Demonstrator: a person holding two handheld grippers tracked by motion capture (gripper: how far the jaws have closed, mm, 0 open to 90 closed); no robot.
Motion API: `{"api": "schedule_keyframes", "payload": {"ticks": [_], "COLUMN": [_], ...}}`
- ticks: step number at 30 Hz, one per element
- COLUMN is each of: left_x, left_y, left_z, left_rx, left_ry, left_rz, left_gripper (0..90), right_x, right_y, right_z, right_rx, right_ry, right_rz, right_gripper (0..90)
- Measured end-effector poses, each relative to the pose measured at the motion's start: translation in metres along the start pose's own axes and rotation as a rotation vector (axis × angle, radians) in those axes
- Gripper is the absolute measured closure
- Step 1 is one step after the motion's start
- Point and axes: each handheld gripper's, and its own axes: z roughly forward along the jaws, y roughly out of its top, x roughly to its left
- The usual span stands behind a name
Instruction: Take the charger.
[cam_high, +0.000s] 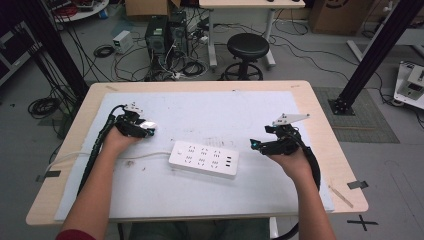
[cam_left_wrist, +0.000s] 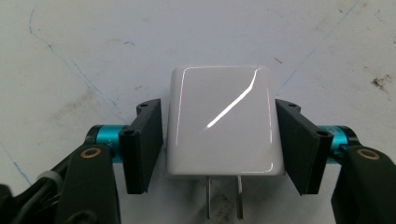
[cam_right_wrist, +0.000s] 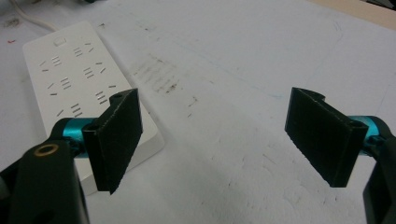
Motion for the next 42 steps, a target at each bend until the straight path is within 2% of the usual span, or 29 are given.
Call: {"api": "schedule_keyframes", "payload": {"ticks": [3,7,13,18,19,22,24,25,27,28,32,37,38,42], "left_x": [-0.001,-0.002,-0.005,-0.012,-0.012,-0.020,-0.020,-0.026,-0.029,-0.037,-0.052,-0.070,-0.070,-0.083], "left_y": [0.000,0.001,0.003,0.010,0.010,0.015,0.015,0.018,0.019,0.021,0.023,0.024,0.024,0.025], "left_z": [0.000,-0.001,-0.007,-0.029,-0.029,-0.049,-0.049,-0.062,-0.067,-0.078,-0.095,-0.111,-0.111,-0.122], "left_rx": [-0.002,0.000,0.000,-0.041,-0.041,-0.080,-0.080,-0.104,-0.112,-0.126,-0.128,-0.160,-0.160,-0.187], "left_ry": [-0.001,0.005,-0.009,-0.013,-0.013,-0.026,-0.026,-0.029,-0.030,-0.042,-0.041,-0.064,-0.064,-0.102], "left_rz": [0.005,0.002,0.011,0.025,0.025,0.040,0.040,0.059,0.067,0.074,0.097,0.130,0.130,0.156], "left_gripper": [42.2,42.3,42.4,42.4,42.5,42.4,42.5,42.5,42.5,42.5,42.5,42.5,42.5,42.5], "right_x": [0.000,0.000,-0.001,-0.002,-0.002,0.000,0.000,0.000,0.001,0.002,0.006,0.008,0.008,0.009], "right_y": [0.000,0.000,0.000,0.002,0.002,0.004,0.005,0.005,0.005,0.006,0.005,0.008,0.008,0.009], "right_z": [0.000,0.000,-0.001,-0.002,-0.002,-0.002,-0.003,-0.003,-0.005,-0.006,-0.010,-0.014,-0.014,-0.016], "right_rx": [0.003,0.002,-0.007,-0.012,-0.012,-0.018,-0.018,-0.018,-0.024,-0.026,-0.036,-0.044,-0.044,-0.044], "right_ry": [-0.002,-0.002,-0.001,0.002,0.002,0.009,0.009,0.009,0.012,0.013,0.028,0.036,0.036,0.035], "right_rz": [-0.002,-0.002,0.003,0.003,0.003,-0.009,-0.008,-0.008,-0.012,-0.014,-0.013,-0.029,-0.029,-0.029], "right_gripper": [19.4,19.4,19.5,19.4,19.4,19.4,19.4,19.4,19.4,19.4,19.5,19.5,19.5,19.5]}}
